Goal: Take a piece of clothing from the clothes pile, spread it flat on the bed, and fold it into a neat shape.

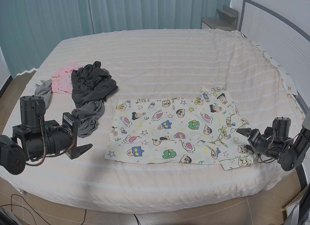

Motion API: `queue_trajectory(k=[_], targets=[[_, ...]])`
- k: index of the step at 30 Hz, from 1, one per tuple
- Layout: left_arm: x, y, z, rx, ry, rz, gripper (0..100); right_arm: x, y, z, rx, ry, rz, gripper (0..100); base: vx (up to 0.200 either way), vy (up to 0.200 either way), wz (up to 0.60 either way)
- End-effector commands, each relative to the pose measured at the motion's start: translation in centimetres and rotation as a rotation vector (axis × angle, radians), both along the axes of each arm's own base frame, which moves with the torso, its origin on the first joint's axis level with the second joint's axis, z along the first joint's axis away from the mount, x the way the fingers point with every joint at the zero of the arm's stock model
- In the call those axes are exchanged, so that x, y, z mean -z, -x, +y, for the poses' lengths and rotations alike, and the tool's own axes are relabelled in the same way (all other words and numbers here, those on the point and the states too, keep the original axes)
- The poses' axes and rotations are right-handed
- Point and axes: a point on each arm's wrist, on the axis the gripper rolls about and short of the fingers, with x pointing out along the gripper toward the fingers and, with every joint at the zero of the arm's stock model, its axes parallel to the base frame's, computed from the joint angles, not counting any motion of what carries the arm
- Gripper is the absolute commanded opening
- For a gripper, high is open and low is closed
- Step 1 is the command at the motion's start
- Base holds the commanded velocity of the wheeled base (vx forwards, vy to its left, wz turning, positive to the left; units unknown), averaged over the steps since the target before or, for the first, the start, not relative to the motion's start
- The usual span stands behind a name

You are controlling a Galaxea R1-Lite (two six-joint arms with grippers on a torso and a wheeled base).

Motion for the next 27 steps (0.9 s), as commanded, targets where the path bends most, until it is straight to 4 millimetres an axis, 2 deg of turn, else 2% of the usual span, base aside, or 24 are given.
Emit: queue_trajectory(k=[1, 6, 8, 9, 10, 12, 18, 27], targets=[[0.2, -0.2, 0.0, 0.000, -0.003, 0.009, 100, 2.4, 0.5, -0.8, 0.031, -0.005, 0.044, 100, 0.000, 0.000, 0.00], [0.2, -0.1, -0.1, 0.000, -0.004, 0.009, 100, 0.4, 1.3, -1.3, 0.048, -0.008, -0.023, 100, 0.000, 0.000, 0.00], [0.3, -0.1, -0.1, 0.003, -0.004, 0.009, 100, -1.0, 2.1, -1.4, 0.054, -0.008, -0.065, 100, 0.000, 0.000, 0.00], [0.3, -0.1, -0.1, 0.003, -0.004, 0.009, 100, -1.0, 2.1, -1.4, 0.054, -0.008, -0.065, 100, 0.000, 0.000, 0.00], [0.1, 0.0, -0.3, 0.007, -0.004, 0.001, 100, -2.4, 2.7, -1.4, 0.056, -0.010, -0.108, 100, 0.000, 0.000, 0.00], [-0.1, 0.2, -0.6, 0.024, -0.002, -0.003, 100, -3.5, 3.2, -1.4, 0.057, -0.009, -0.143, 100, 0.000, 0.000, 0.00], [-0.1, 1.6, -1.2, 0.077, 0.007, -0.007, 100, -4.9, 4.1, -1.3, 0.055, -0.009, -0.194, 100, 0.000, 0.000, 0.00], [0.5, 2.0, -1.5, 0.117, 0.022, -0.055, 100, -6.0, 5.1, -0.8, 0.033, -0.008, -0.231, 100, 0.200, 0.000, 0.00]])
